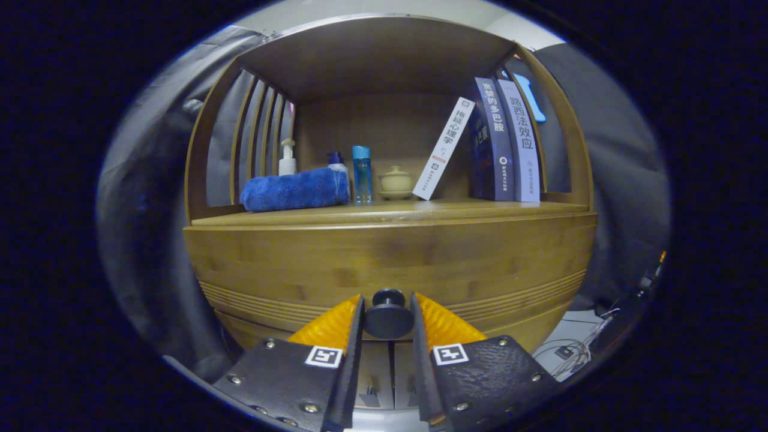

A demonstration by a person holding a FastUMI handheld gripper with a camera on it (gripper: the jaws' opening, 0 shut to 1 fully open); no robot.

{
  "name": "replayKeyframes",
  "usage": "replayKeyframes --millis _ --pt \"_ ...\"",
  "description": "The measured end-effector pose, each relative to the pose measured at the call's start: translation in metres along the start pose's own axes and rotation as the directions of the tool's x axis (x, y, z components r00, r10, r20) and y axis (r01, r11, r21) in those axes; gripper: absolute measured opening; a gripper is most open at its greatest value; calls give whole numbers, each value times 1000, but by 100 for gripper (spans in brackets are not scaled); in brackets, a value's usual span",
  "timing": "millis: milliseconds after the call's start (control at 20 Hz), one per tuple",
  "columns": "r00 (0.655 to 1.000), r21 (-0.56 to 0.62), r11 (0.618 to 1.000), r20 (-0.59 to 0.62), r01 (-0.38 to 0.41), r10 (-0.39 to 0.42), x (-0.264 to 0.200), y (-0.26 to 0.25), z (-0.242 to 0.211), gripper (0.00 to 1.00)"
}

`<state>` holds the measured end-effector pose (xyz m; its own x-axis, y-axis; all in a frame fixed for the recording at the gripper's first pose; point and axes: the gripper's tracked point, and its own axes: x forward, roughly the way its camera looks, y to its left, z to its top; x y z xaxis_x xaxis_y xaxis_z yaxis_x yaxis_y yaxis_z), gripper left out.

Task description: Pull open the drawer, take out the items inside it, and place them on the countertop above the cabinet.

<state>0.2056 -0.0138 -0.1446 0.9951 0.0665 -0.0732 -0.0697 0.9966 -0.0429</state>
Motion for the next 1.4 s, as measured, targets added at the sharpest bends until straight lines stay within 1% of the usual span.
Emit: replayKeyframes --millis 50,200,300,400,550,750,1000,1200,1400 --pt "1000 9 1000 -7 -10 10 -1 0 -3 40" --pt "1000 -14 1000 -12 6 -6 -7 -3 -2 28" --pt "1000 3 1000 -10 22 -22 -18 -4 -4 28" --pt "1000 6 1000 -5 21 -21 -31 -1 -4 28" --pt "1000 -47 999 -12 20 -20 -49 1 -7 28" --pt "1000 -38 999 -23 8 -9 -69 1 -9 28" --pt "1000 -18 1000 -22 11 -12 -92 2 -12 28" --pt "999 -37 999 -31 13 -14 -114 1 -19 28" --pt "999 -9 1000 -42 -1 1 -141 3 -22 28"
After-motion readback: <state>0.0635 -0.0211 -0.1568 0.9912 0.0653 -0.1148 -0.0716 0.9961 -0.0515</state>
